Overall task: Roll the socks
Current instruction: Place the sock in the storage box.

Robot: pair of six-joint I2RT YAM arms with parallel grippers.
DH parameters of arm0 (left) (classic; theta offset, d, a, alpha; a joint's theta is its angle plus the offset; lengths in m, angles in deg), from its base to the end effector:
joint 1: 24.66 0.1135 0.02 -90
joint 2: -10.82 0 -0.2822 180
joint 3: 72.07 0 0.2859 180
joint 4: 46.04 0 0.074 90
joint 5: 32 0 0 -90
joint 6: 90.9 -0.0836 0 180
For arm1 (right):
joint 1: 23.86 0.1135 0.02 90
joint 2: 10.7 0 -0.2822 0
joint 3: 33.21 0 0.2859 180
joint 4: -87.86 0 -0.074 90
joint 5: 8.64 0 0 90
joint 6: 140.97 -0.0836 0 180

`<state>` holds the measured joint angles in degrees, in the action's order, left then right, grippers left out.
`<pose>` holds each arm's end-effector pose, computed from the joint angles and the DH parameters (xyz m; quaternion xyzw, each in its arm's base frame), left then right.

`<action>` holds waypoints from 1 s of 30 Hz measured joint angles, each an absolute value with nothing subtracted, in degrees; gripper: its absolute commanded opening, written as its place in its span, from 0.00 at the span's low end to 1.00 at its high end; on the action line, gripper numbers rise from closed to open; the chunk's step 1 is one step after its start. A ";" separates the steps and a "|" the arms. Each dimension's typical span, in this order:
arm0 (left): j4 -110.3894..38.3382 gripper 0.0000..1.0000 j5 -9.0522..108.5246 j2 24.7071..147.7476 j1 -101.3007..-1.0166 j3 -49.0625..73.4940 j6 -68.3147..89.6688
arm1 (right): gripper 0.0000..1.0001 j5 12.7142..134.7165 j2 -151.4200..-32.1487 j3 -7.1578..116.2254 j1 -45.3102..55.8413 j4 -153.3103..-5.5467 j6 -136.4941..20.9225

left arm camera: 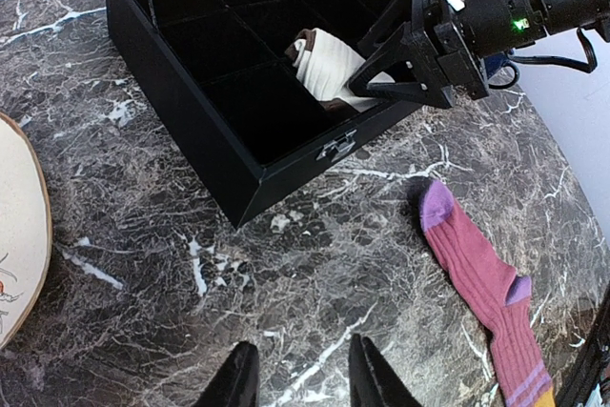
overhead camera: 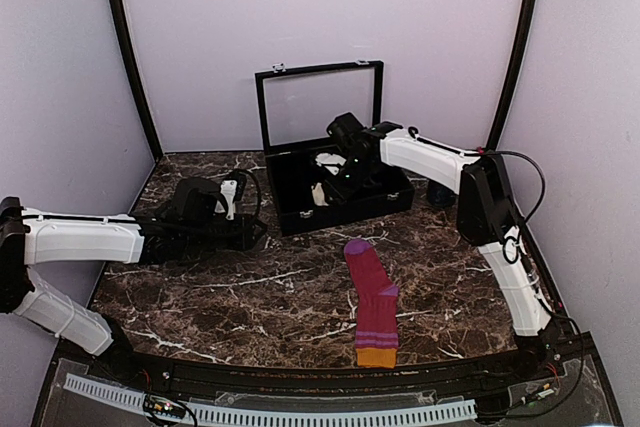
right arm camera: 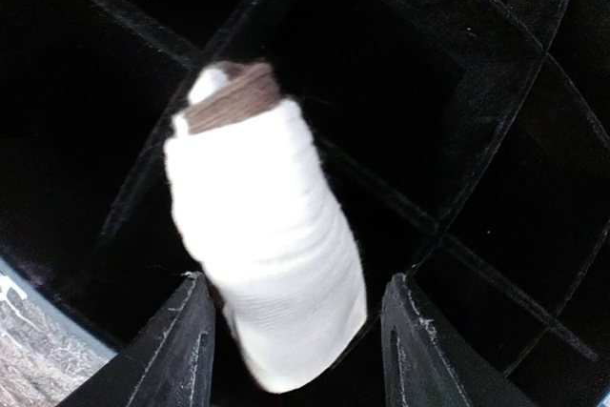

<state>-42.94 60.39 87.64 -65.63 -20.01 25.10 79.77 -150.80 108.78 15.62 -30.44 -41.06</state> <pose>0.2700 -0.2298 0.1949 0.1009 0.8505 -0.2698 0.4402 0.4628 0.3842 0.1678 -0.4066 0.8756 0.0794 0.2484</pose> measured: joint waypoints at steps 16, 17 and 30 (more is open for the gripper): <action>-43.53 0.34 60.35 88.49 -65.63 -19.73 24.51 | 0.54 78.18 -149.59 108.74 16.17 -29.09 -42.30; -43.55 0.34 60.35 88.51 -65.63 -19.68 24.35 | 0.53 77.91 -149.51 108.74 16.17 -29.09 -42.48; -43.70 0.34 60.39 88.99 -65.61 -19.38 24.13 | 0.16 76.45 -145.57 106.25 15.86 -33.37 -46.00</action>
<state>-43.70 60.39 88.99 -65.61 -19.38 24.13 76.45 -145.57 106.25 15.86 -33.37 -46.00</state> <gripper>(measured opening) 0.343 0.236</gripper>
